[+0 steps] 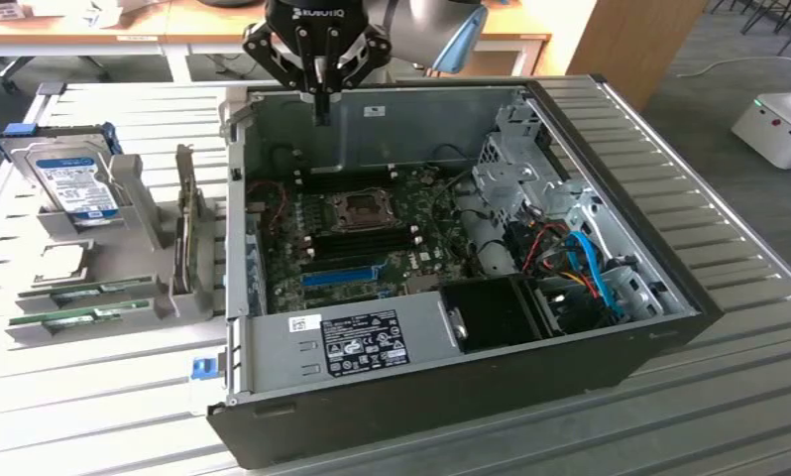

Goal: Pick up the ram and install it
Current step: 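Reach for the ram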

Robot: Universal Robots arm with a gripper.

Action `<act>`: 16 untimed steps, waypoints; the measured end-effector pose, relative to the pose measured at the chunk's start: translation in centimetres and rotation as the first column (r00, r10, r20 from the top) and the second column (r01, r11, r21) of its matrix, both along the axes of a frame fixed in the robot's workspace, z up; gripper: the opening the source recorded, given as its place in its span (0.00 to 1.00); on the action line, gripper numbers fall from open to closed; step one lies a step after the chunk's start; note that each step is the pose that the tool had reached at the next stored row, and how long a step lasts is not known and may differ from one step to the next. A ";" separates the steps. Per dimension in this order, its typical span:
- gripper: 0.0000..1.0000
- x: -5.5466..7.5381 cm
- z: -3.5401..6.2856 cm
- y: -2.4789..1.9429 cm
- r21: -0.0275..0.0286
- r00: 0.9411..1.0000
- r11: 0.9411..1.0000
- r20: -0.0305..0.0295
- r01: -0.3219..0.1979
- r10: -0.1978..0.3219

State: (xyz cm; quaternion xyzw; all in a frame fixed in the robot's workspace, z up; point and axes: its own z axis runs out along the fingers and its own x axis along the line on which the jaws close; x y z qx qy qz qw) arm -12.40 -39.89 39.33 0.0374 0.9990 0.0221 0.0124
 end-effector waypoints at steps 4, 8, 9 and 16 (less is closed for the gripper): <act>0.11 -0.3 0.00 0.00 0.000 1.000 1.000 0.000 0.000 0.000; 0.11 -0.6 0.00 0.00 0.000 1.000 1.000 0.000 0.000 0.000; 0.11 -0.7 0.00 0.00 0.000 1.000 1.000 0.000 0.000 0.000; 0.11 -1.3 0.00 0.00 0.000 1.000 1.000 0.000 0.000 0.000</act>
